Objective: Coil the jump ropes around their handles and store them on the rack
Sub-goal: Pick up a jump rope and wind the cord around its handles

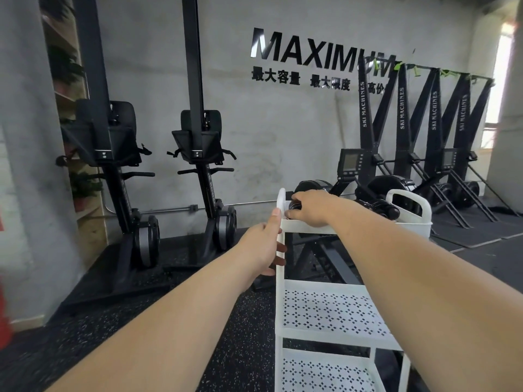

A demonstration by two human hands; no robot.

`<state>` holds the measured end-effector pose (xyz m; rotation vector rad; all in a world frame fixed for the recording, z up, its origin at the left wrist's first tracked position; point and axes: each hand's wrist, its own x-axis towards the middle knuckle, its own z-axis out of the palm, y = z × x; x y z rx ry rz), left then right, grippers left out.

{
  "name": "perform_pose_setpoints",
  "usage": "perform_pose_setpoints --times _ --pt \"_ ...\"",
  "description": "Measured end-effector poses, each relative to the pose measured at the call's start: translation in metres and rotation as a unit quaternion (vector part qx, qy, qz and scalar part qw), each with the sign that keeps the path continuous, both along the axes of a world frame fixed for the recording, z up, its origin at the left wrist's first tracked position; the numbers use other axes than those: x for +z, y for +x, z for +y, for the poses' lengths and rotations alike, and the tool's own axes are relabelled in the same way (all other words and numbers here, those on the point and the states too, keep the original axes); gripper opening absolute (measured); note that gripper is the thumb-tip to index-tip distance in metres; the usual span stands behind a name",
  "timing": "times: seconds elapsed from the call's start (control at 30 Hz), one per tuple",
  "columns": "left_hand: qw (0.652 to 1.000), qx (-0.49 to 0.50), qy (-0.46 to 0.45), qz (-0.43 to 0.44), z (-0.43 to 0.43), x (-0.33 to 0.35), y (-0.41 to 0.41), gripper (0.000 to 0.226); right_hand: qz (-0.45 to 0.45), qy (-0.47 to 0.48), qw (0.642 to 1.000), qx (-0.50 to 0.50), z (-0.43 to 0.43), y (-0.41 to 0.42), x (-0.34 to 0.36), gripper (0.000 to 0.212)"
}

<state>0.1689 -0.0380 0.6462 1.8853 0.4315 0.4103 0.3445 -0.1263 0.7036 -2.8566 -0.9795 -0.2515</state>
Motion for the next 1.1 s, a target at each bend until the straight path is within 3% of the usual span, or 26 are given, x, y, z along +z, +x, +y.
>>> perform_pose_setpoints --times 0.23,0.37,0.57,1.1 --pt "0.994 0.044 0.097 0.029 -0.012 0.010 -0.045 0.063 -0.114 0.089 0.989 0.021 -0.020 -0.063 -0.014 0.055" --pt "0.976 0.085 0.193 0.053 -0.019 0.008 -0.095 0.064 -0.108 0.075 0.990 0.041 -0.025 -0.120 -0.024 0.065" --pt "0.948 0.137 0.270 0.094 -0.032 -0.018 -0.185 0.045 -0.075 0.062 0.988 0.123 -0.022 -0.223 -0.064 0.065" --pt "0.918 0.254 0.218 0.211 -0.014 -0.166 -0.438 0.044 0.049 -0.033 0.963 0.262 0.012 -0.446 -0.219 0.070"
